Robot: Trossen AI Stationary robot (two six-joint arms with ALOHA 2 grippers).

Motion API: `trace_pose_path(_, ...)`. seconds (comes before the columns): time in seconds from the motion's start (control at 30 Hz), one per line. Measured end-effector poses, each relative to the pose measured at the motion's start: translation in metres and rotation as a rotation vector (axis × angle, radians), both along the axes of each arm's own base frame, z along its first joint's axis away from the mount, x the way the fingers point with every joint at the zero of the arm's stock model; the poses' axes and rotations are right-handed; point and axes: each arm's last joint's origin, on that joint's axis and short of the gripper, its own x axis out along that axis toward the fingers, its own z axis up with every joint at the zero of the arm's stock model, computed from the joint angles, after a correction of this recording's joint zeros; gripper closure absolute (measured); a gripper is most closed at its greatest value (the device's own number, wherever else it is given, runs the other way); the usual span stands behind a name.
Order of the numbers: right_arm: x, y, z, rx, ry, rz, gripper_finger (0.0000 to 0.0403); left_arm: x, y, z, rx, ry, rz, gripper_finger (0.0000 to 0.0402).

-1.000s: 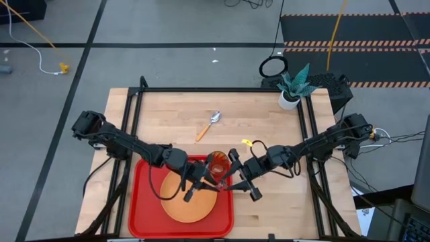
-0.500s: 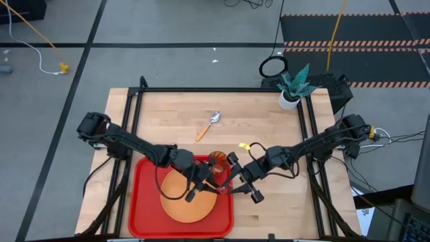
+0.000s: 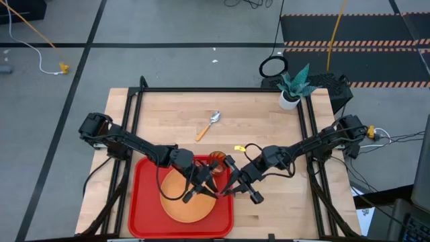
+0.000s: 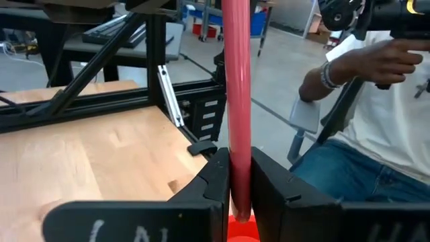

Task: Pick and place plate/cup/fork/spoon on tray
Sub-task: Put the pink fork on the red serving tray to the left of the orange plate

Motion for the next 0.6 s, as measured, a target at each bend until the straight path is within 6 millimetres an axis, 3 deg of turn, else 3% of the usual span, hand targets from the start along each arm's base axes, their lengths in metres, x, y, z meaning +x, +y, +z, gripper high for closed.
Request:
trace_pose_path(0.2, 0.0, -0.001, 0.001, 0.026, 0.008, -0.018, 0.0392, 0.001, 0.002, -0.001, -0.024, 0.036, 0.043, 0.0345)
trace_pose_path(0.37, -0.001, 0.0, 0.003, 0.047, 0.016, -0.026, 0.0402, -0.001, -0.003, 0.001, -0.021, 0.026, 0.109, 0.0286)
trace_pose_path(0.6, -0.005, 0.001, 0.009, 0.117, 0.03, -0.095, 0.0402, -0.01, -0.001, 0.02, -0.012, -0.015, 0.221, 0.0217)
